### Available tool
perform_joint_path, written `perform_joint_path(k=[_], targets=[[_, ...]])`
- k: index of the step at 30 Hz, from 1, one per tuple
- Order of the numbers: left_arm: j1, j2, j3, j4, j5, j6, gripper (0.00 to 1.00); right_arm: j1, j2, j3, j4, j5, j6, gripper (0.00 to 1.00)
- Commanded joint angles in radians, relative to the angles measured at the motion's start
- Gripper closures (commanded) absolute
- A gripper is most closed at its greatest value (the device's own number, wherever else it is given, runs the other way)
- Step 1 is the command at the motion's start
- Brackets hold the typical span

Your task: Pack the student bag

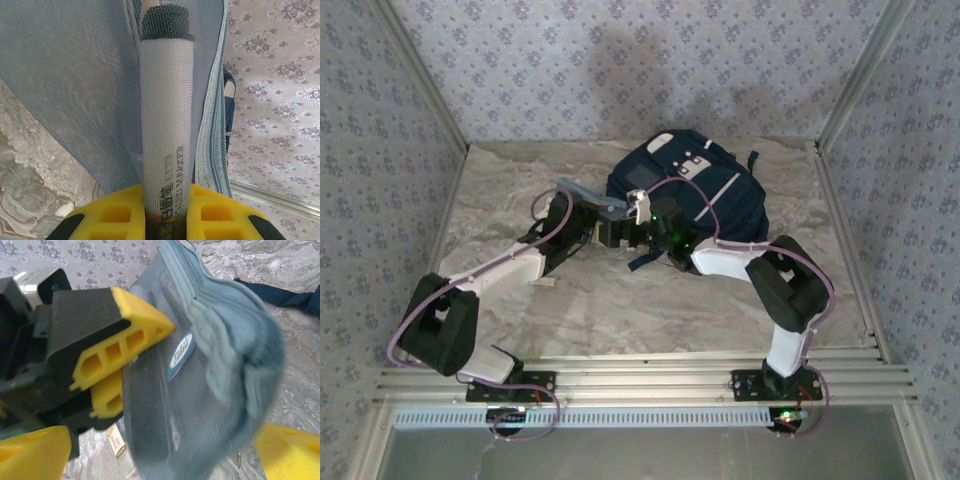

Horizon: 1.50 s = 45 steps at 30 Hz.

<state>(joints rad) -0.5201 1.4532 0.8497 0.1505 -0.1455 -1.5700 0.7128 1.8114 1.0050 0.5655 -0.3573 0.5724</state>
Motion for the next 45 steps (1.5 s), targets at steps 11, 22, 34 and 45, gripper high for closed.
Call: perform_joint_path(k=[11, 22, 34, 45], targets=[[-0.024, 0.029, 0.038, 0.081, 0.058, -0.073, 0.92, -0.055, 0.088, 0.063, 0.103, -0.087, 0.119, 0.71], [-0.024, 0.068, 0.254, -0.156, 0.2, 0.261, 0.01, -0.142, -0.099, -0.001, -0.094, -0.076, 0.067, 0.85], [-0.093, 0.344, 0.813, -0.639, 0.359, 0.905, 0.01, -0.437, -0.586, -0.139, -0.611, 0.0, -0.064, 0.88], [-0.268, 0.789, 1.454, -1.026, 0.325, 1.314, 0.05, -0.895, -0.927, -0.233, -0.96, -0.083, -0.099, 0.9]])
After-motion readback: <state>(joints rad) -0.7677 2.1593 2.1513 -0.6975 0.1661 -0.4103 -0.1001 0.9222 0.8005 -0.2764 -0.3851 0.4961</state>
